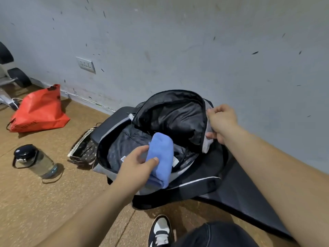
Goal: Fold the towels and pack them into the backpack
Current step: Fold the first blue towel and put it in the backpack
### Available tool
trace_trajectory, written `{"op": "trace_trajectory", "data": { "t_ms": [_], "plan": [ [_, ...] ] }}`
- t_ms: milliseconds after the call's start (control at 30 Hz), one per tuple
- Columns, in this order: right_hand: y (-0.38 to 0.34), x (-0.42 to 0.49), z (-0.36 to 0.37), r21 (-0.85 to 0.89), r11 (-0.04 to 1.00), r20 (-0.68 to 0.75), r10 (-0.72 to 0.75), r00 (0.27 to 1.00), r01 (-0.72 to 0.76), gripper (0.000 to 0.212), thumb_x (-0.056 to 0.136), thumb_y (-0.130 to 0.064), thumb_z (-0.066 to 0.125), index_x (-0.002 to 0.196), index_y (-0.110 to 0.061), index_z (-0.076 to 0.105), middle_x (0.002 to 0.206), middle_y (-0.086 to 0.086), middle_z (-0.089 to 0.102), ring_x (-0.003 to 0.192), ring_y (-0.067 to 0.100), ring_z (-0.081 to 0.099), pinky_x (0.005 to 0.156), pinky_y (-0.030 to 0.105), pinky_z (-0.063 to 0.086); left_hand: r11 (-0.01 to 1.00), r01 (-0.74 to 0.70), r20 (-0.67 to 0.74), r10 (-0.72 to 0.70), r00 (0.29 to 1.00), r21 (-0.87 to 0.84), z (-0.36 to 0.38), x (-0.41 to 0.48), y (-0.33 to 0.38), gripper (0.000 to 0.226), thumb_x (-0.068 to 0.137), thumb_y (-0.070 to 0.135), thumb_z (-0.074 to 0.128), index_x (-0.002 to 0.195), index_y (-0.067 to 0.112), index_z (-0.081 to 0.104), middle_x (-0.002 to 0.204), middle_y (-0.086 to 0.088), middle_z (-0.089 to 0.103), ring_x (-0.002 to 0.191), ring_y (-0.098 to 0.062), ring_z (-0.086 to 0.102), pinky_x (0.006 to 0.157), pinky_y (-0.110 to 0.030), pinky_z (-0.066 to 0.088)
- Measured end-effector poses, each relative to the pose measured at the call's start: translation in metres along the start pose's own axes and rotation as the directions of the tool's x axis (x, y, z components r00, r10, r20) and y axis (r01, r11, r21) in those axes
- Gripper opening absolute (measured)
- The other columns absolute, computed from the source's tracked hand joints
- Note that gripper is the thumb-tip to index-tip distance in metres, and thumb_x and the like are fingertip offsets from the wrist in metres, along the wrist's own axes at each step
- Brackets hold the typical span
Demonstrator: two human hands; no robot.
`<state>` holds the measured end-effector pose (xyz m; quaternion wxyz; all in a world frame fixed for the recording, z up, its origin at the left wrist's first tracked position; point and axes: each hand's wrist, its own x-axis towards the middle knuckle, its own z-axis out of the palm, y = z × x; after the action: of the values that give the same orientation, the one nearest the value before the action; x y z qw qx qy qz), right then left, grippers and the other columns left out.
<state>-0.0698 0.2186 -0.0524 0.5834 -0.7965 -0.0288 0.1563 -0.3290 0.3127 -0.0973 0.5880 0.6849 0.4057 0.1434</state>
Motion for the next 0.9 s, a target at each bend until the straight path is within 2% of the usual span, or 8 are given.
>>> {"op": "trace_trajectory", "data": {
  "t_ms": [167,267,400,500,633,733,800,900],
  "plan": [
    [0.027,0.006,-0.002,-0.087,0.967,-0.041,-0.243,0.969,0.239,0.021,0.082,-0.006,0.048,0.085,-0.027,0.053,0.102,0.006,0.058,0.080,0.036,0.063,0.073,0.053,0.062,0.965,-0.092,0.155,0.054,0.986,0.245,0.045,0.032,-0.007,0.024,0.093,0.023,0.067,0.117,0.030,0.068,0.102,0.014,0.076,0.099,-0.011,0.072,0.089,-0.030,0.056],
    [0.055,-0.001,-0.006,-0.432,0.682,0.244,-0.542,0.805,0.590,0.029,0.083,-0.001,0.054,0.102,-0.017,0.070,0.145,0.019,0.045,0.131,0.033,0.050,0.114,0.036,0.042,0.867,-0.165,0.143,0.109,0.984,0.470,0.054,0.037,-0.019,0.027,0.094,0.031,0.065,0.120,0.031,0.065,0.104,0.007,0.073,0.096,-0.015,0.065,0.087,-0.032,0.051],
    [0.090,0.001,-0.012,-0.603,0.123,0.561,-0.637,0.529,0.788,0.040,0.079,0.006,0.067,0.118,-0.001,0.067,0.159,0.025,0.037,0.144,0.045,0.040,0.093,0.053,0.058,0.891,-0.206,0.123,0.171,0.978,0.404,0.048,0.047,-0.024,0.057,0.089,0.026,0.068,0.141,0.046,0.054,0.094,0.009,0.069,0.086,-0.011,0.064,0.078,-0.030,0.052],
    [0.085,0.002,-0.015,-0.653,-0.010,0.594,-0.626,0.504,0.757,0.068,0.060,0.012,0.072,0.124,-0.011,0.065,0.149,0.023,0.048,0.137,0.045,0.049,0.088,0.054,0.058,0.833,-0.315,0.206,0.246,0.947,0.455,0.047,0.052,-0.033,0.067,0.093,0.025,0.066,0.152,0.048,0.044,0.101,0.008,0.061,0.084,-0.008,0.057,0.078,-0.027,0.047],
    [0.079,0.004,-0.016,-0.610,-0.265,0.709,-0.604,0.364,0.747,0.038,0.074,-0.015,0.065,0.111,-0.010,0.073,0.130,0.013,0.067,0.141,0.039,0.051,0.114,0.059,0.041,0.797,-0.361,0.231,0.282,0.931,0.484,0.049,0.050,-0.046,0.051,0.099,0.023,0.063,0.148,0.036,0.055,0.104,0.003,0.056,0.090,-0.012,0.059,0.080,-0.014,0.044],
    [0.076,0.007,-0.016,-0.601,-0.155,0.737,-0.487,0.469,0.784,0.059,0.091,-0.044,0.038,0.126,-0.008,0.069,0.136,0.008,0.068,0.153,0.031,0.037,0.126,0.050,0.023,0.777,-0.369,0.241,0.282,0.929,0.510,0.049,0.051,-0.047,0.049,0.101,0.025,0.061,0.149,0.035,0.055,0.101,0.004,0.054,0.086,-0.010,0.056,0.072,-0.004,0.037],
    [0.074,0.009,-0.015,-0.641,-0.114,0.738,-0.366,0.568,0.759,0.075,0.091,-0.065,0.041,0.139,-0.009,0.057,0.144,0.004,0.061,0.159,0.026,0.021,0.130,0.049,0.011,0.780,-0.360,0.248,0.267,0.931,0.512,0.048,0.053,-0.046,0.048,0.101,0.026,0.059,0.148,0.037,0.054,0.102,0.004,0.054,0.086,-0.011,0.058,0.070,-0.003,0.037],
    [0.075,0.013,-0.010,-0.642,-0.201,0.754,-0.339,0.562,0.740,0.064,0.093,-0.060,0.056,0.131,-0.009,0.057,0.134,0.006,0.067,0.158,0.030,0.025,0.129,0.049,0.011,0.807,-0.331,0.245,0.237,0.940,0.490,0.047,0.056,-0.048,0.048,0.102,0.029,0.059,0.148,0.039,0.054,0.104,0.008,0.053,0.090,-0.006,0.058,0.072,-0.004,0.039]
  ]
}}
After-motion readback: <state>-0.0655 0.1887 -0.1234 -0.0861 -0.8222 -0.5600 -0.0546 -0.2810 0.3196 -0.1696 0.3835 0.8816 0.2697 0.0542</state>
